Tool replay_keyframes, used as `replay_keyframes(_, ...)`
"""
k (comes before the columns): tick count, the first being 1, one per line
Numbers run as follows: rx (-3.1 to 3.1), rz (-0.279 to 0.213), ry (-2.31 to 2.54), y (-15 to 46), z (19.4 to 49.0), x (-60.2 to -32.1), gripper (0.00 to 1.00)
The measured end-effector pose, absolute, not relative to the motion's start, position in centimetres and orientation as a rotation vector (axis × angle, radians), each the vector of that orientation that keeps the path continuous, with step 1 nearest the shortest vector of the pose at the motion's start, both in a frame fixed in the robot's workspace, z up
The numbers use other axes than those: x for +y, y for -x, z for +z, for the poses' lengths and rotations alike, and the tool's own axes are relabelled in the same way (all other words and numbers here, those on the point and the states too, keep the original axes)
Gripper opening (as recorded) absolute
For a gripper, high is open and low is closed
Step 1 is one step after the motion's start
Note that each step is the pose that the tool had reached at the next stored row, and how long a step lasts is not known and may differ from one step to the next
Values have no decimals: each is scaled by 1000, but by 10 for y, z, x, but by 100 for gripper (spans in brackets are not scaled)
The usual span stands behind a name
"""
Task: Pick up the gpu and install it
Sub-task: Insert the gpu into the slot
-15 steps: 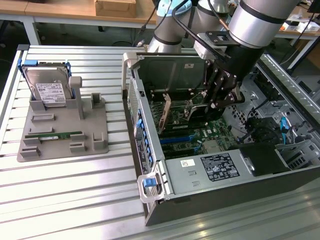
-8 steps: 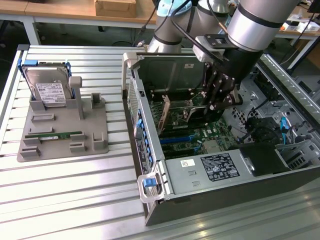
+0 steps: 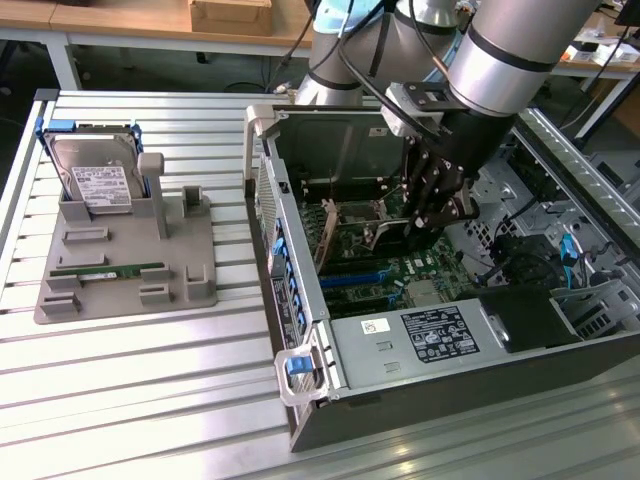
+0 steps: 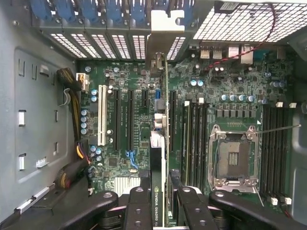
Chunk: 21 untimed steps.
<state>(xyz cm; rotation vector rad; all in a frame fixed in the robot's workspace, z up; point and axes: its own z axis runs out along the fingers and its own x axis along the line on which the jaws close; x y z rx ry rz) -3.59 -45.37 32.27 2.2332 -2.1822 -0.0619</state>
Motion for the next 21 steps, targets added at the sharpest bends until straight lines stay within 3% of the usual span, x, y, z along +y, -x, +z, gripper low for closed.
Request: replay_keyframes(21,-2181,-58,-2231,53,295,-451,26)
